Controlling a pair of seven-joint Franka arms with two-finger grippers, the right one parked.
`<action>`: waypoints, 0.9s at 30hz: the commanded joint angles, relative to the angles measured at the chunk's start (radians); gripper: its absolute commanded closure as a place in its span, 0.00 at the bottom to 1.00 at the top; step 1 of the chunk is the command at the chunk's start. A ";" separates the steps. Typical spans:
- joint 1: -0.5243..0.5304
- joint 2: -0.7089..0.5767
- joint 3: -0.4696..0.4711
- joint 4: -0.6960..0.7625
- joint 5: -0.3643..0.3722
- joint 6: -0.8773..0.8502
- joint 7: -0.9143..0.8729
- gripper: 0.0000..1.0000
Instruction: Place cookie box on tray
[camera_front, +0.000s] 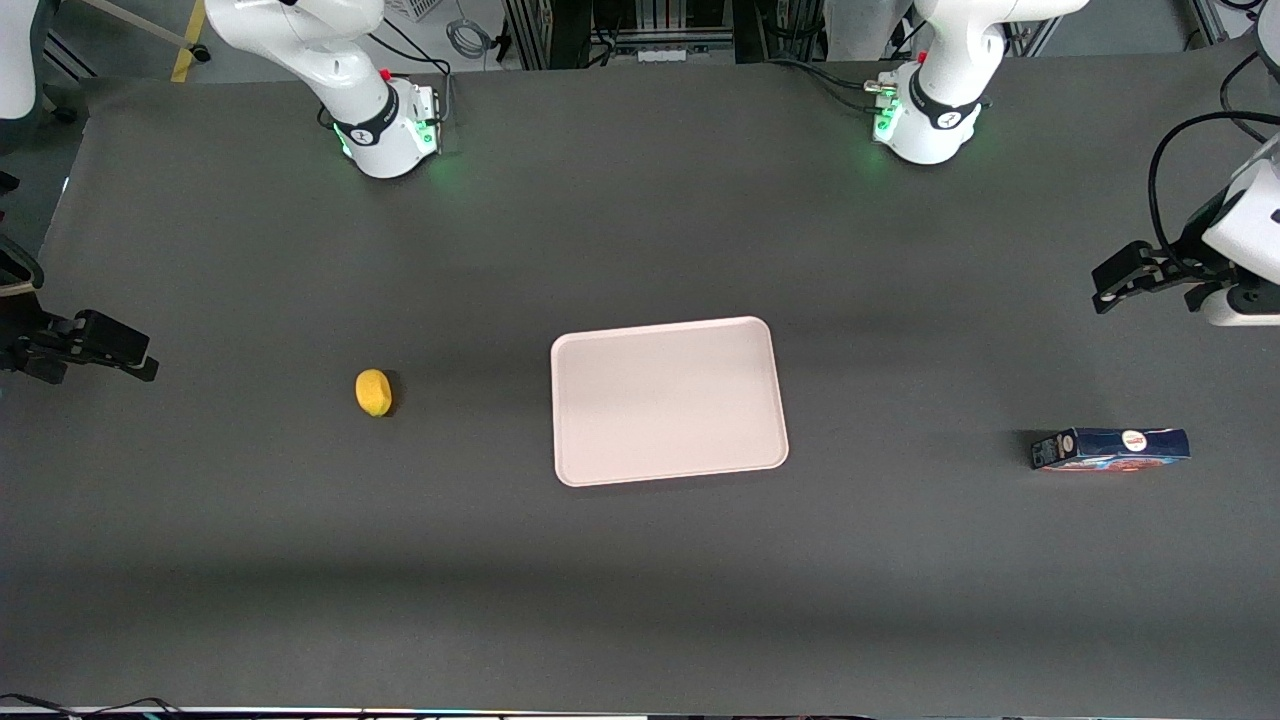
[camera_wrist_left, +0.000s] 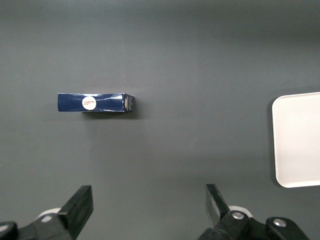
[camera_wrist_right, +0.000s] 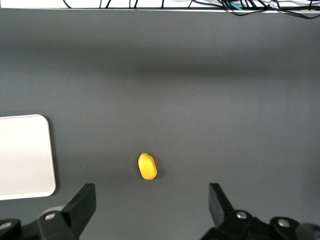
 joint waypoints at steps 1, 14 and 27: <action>-0.005 0.009 0.000 0.022 0.012 -0.035 -0.008 0.00; -0.005 0.010 0.001 0.024 0.012 -0.035 0.002 0.00; -0.005 0.012 0.006 0.024 0.014 -0.039 0.007 0.00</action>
